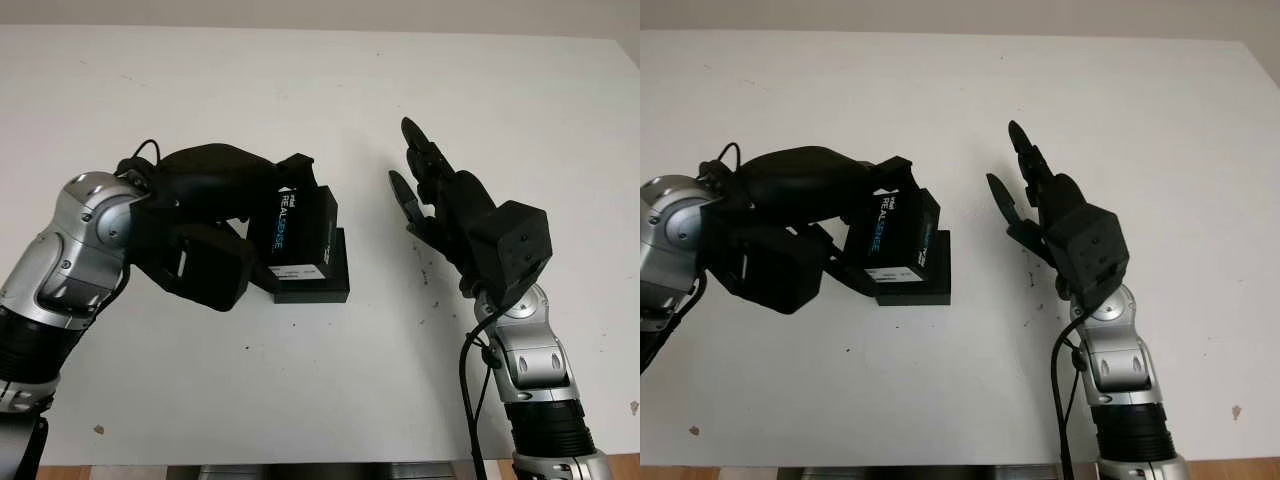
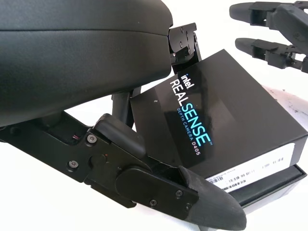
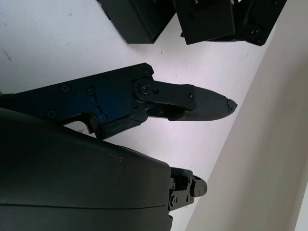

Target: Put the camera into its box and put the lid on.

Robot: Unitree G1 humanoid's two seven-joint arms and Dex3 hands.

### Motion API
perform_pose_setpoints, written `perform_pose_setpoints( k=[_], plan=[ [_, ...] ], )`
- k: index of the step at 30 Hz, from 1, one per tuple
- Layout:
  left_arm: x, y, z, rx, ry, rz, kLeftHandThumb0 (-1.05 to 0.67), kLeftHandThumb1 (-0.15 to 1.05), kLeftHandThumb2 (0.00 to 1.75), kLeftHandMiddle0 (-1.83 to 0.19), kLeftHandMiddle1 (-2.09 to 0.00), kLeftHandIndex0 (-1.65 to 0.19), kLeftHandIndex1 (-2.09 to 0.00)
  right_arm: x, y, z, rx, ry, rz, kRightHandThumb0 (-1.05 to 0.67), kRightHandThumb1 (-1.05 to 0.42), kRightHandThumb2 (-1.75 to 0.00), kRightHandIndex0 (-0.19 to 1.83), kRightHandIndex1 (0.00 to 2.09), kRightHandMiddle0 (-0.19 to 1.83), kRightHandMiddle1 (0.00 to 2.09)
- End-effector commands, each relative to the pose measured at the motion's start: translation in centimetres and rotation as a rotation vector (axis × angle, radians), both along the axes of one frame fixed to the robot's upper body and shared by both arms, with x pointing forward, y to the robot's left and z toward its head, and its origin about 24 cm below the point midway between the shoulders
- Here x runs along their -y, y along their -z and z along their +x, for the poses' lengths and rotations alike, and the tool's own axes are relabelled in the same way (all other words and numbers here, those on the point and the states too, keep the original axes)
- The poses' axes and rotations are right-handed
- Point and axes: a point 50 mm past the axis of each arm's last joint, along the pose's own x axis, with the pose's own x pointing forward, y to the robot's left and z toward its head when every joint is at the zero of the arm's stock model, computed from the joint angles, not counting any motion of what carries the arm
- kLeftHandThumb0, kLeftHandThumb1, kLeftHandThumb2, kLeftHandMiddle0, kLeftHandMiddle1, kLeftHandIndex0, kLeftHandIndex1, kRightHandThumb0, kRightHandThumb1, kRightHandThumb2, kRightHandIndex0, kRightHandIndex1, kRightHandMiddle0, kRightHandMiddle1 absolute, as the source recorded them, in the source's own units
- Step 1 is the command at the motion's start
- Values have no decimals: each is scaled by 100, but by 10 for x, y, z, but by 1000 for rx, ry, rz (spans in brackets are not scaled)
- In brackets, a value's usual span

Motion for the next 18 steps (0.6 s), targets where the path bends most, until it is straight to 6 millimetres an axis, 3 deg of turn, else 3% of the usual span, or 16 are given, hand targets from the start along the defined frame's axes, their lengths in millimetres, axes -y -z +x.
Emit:
perform_pose_setpoints(
  k=[1, 8, 11, 18],
  plan=[
    [8, -1, 1, 25, 21, 26, -32, 105, 28, -86, -209, -35, -209, 0, -1, -3, 11, 6, -6, -68, -105, -50, -1, 6, 3, 6],
    [20, -1, 3, 43, -12, 30, -30, 105, 28, -93, -209, -41, -209, -1, 0, -4, 28, 0, 6, -68, -105, -50, 0, 6, 4, 6],
    [25, -3, 3, 19, -48, 23, -28, 105, 28, -110, -209, -54, -209, -2, 1, -4, 21, -3, 32, -68, -105, -49, -2, 5, 3, 6],
    [34, -9, 6, -28, -157, -65, -30, 105, 23, -108, -209, -45, -209, -4, 3, -3, 29, -3, 35, -69, -105, -49, -1, 6, 4, 6]
  ],
)
